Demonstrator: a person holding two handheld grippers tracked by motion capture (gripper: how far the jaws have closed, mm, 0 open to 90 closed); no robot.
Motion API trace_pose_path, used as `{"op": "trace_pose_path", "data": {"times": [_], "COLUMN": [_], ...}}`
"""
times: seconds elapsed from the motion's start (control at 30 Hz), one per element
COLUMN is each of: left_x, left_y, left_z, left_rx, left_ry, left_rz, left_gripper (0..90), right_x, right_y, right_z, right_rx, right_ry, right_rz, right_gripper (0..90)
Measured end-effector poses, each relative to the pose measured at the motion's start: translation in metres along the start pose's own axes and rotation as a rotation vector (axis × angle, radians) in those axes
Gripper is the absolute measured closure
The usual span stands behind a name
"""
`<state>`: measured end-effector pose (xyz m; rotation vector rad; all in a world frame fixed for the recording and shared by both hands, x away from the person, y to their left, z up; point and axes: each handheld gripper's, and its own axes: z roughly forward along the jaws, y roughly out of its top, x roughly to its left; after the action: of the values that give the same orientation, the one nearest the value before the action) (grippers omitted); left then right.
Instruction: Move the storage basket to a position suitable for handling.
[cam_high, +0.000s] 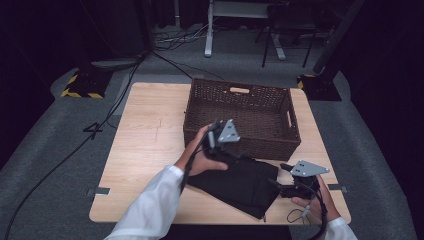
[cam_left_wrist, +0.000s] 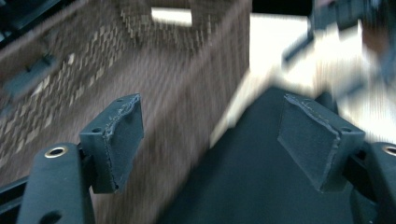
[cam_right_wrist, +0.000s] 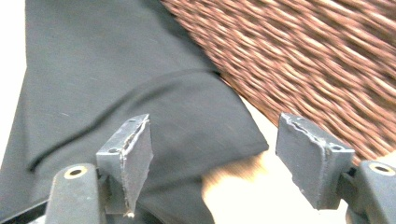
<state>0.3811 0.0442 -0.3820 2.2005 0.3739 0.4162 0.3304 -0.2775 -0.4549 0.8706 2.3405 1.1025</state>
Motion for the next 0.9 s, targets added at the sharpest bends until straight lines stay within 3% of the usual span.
{"op": "trace_pose_path", "data": {"times": [0.07,0.13,0.23,0.3,0.4,0.43,0.53,0.6,0.67,0.73,0.77,0.83,0.9], "left_x": [-0.003,-0.001,0.005,0.012,0.017,0.019,0.021,0.021,0.021,0.018,0.010,0.005,-0.004], "left_y": [-0.024,-0.054,-0.087,-0.105,-0.126,-0.132,-0.140,-0.141,-0.141,-0.140,-0.138,-0.137,-0.136], "left_z": [-0.006,-0.008,-0.008,-0.007,-0.001,0.001,0.007,0.012,0.015,0.016,0.017,0.017,0.017], "left_rx": [0.037,0.086,0.113,0.110,0.176,0.177,0.192,0.194,0.186,0.187,0.189,0.185,0.181], "left_ry": [0.020,-0.006,0.000,-0.012,0.030,0.011,-0.002,-0.026,-0.045,-0.057,-0.058,-0.066,-0.054], "left_rz": [0.004,-0.026,-0.099,-0.179,-0.202,-0.236,-0.275,-0.280,-0.313,-0.312,-0.294,-0.291,-0.298], "left_gripper": [25.7,32.0,29.5,25.2,20.1,17.7,15.3,15.4,15.0,13.9,14.7,14.8,14.8], "right_x": [-0.005,-0.007,-0.005,0.000,0.011,0.015,0.021,0.019,0.015,0.008,-0.002,-0.005,-0.012], "right_y": [-0.004,-0.008,-0.011,-0.010,-0.010,-0.010,-0.012,-0.014,-0.016,-0.022,-0.028,-0.029,-0.029], "right_z": [-0.004,-0.007,-0.006,-0.005,0.004,0.008,0.018,0.023,0.025,0.029,0.032,0.033,0.035], "right_rx": [0.002,0.007,0.010,0.012,0.029,0.044,0.082,0.104,0.118,0.146,0.149,0.150,0.150], "right_ry": [-0.008,-0.014,-0.010,-0.003,0.011,0.011,0.008,-0.011,-0.016,-0.039,-0.003,0.004,-0.018], "right_rz": [0.040,0.064,0.092,0.097,0.127,0.126,0.123,0.138,0.153,0.149,0.199,0.213,0.185], "right_gripper": [26.4,26.0,25.7,24.9,23.3,22.7,21.6,18.4,17.0,12.5,11.6,9.8,5.6]}}
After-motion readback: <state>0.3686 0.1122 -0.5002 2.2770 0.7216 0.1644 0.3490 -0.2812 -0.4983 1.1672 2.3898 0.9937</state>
